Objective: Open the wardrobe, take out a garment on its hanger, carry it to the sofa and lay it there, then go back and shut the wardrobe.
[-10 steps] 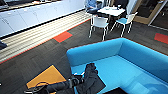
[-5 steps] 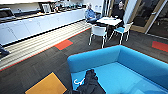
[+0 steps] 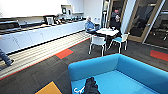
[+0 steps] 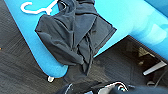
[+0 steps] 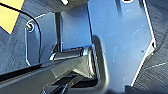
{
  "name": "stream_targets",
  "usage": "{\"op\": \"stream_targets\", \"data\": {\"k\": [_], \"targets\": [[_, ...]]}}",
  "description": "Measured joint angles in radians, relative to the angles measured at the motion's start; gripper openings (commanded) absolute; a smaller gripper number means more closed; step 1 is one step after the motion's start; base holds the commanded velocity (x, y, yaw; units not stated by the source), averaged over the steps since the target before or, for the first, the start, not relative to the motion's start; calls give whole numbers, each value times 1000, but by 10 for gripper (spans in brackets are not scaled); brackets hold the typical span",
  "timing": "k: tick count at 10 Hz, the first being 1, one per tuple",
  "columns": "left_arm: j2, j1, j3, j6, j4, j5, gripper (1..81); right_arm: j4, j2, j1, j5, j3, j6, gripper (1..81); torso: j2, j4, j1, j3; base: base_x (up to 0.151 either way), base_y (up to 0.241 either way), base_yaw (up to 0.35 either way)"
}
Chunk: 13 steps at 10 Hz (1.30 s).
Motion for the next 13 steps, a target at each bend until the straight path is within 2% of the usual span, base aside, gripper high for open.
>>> {"op": "stream_targets", "data": {"k": [3,5,8,10,13], "targets": [[-16,141,-74,2,56,-17,811,-1,2,-6,-4,0,-1,811,-2,0,-1,66,0,0,0],[-4,208,-181,3,77,-66,811,-1,2,-8,-9,0,-2,811,-3,0,-1,105,0,0,0],[46,252,-361,4,106,-173,811,-1,1,-8,-11,0,-3,811,-4,0,-1,115,0,0,0],[106,296,-474,4,147,-208,811,-1,0,-3,-12,0,-3,811,-4,0,-1,116,0,0,0],[191,377,-553,28,206,-247,811,-1,0,-3,-12,0,-3,811,-5,0,-1,116,0,0,0]]}}
